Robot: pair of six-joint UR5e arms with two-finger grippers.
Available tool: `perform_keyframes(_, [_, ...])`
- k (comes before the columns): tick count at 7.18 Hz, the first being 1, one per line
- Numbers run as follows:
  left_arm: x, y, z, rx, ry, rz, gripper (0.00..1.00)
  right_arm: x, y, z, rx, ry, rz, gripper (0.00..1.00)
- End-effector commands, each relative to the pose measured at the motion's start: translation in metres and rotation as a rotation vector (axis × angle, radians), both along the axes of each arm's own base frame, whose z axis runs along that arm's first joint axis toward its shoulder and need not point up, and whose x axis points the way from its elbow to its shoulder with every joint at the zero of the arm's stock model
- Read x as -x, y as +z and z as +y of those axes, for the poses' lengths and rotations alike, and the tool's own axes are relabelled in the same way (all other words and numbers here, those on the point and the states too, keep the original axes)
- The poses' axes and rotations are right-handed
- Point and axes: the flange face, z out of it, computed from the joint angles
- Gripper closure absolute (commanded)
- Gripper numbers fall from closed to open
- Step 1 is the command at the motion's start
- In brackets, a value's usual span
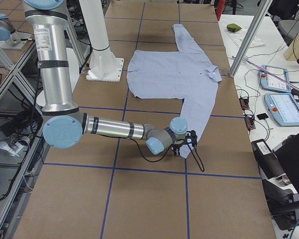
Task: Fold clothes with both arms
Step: 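Lower the right gripper onto the cuff of the nearest sleeve and grasp it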
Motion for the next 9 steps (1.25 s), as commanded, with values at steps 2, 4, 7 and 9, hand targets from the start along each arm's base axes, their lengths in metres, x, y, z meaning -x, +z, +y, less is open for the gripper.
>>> perform_keyframes(2, [0.0, -0.002, -0.001, -0.003, 0.0, 0.0, 0.01, 0.007, -0.001, 0.001, 0.002, -0.015, -0.003, 0.52])
perform_keyframes(4, [0.0, -0.003, -0.002, -0.005, -0.001, 0.001, 0.01, 0.009, -0.006, -0.002, 0.013, -0.023, -0.013, 0.53])
perform_keyframes(7, [0.0, -0.003, -0.001, -0.005, -0.001, 0.001, 0.01, -0.003, -0.011, -0.01, 0.021, -0.004, -0.016, 0.63])
perform_keyframes(9, [0.0, -0.004, -0.002, -0.007, -0.001, 0.001, 0.01, -0.007, -0.014, -0.012, 0.025, 0.002, -0.018, 0.77])
